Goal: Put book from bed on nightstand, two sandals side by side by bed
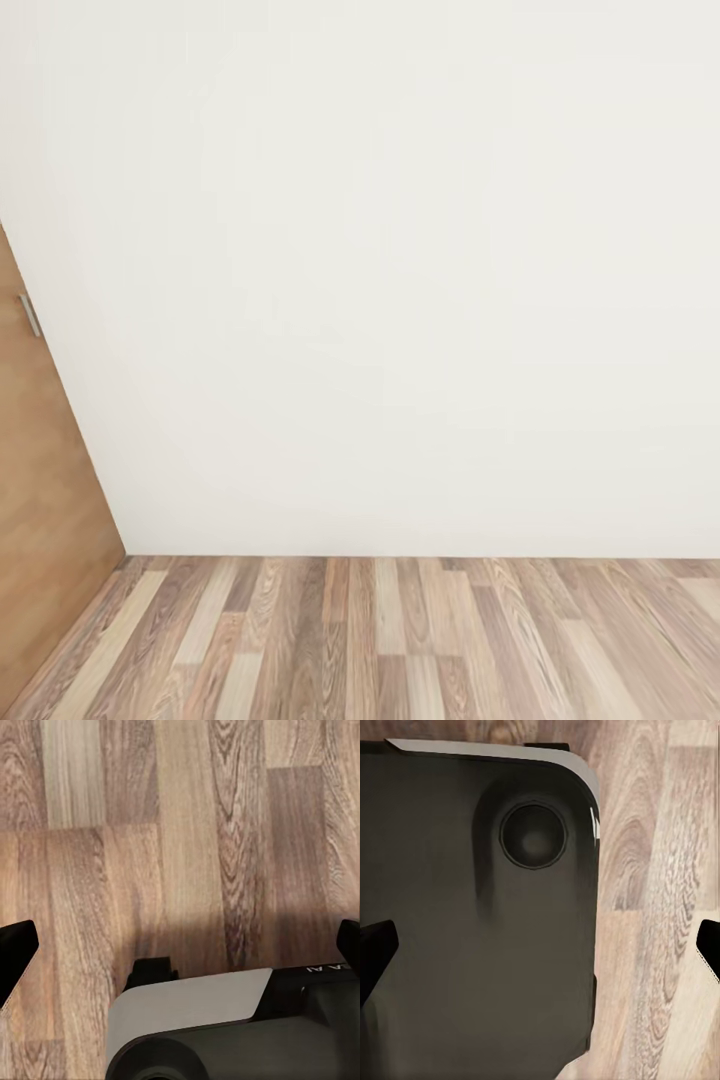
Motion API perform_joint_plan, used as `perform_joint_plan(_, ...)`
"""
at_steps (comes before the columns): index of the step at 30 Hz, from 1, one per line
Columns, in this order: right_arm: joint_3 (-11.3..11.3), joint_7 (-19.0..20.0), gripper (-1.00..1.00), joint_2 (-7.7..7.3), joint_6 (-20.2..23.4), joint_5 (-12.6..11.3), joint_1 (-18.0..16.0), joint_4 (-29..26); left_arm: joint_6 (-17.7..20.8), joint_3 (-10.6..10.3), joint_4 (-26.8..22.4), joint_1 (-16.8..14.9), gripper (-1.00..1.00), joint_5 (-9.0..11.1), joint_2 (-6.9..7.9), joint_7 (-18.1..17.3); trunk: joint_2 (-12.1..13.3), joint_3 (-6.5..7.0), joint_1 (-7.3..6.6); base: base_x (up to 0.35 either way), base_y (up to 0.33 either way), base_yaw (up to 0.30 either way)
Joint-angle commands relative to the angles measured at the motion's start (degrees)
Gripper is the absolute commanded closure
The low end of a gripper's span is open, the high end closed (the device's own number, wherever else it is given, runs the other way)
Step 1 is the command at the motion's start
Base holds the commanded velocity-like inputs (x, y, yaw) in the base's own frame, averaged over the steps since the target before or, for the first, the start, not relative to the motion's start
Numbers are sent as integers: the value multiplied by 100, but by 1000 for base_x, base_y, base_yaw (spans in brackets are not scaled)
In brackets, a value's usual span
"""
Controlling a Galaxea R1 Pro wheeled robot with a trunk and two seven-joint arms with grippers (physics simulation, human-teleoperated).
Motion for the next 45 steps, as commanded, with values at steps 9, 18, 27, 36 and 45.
perform_joint_plan(9,6,-4,-100,-2,-20,-4,-4,7,-23,-22,5,-4,-100,-18,2,6,-3,-6,3,304,0,0)
perform_joint_plan(18,5,-3,-100,0,-20,-4,-4,6,-27,-22,6,-4,-100,-18,2,6,-3,-6,3,304,0,0)
perform_joint_plan(27,1,-4,-100,-5,-20,-4,-4,5,-28,-22,4,-4,-100,-18,2,6,-3,-6,3,299,0,0)
perform_joint_plan(36,2,-3,-100,-5,-20,-4,-4,7,-28,-22,6,-4,-100,-18,2,6,-3,-6,3,284,0,0)
perform_joint_plan(45,4,-3,-100,-6,-20,-4,-4,6,-28,-22,3,-4,-100,-18,2,6,-3,-6,3,257,0,0)
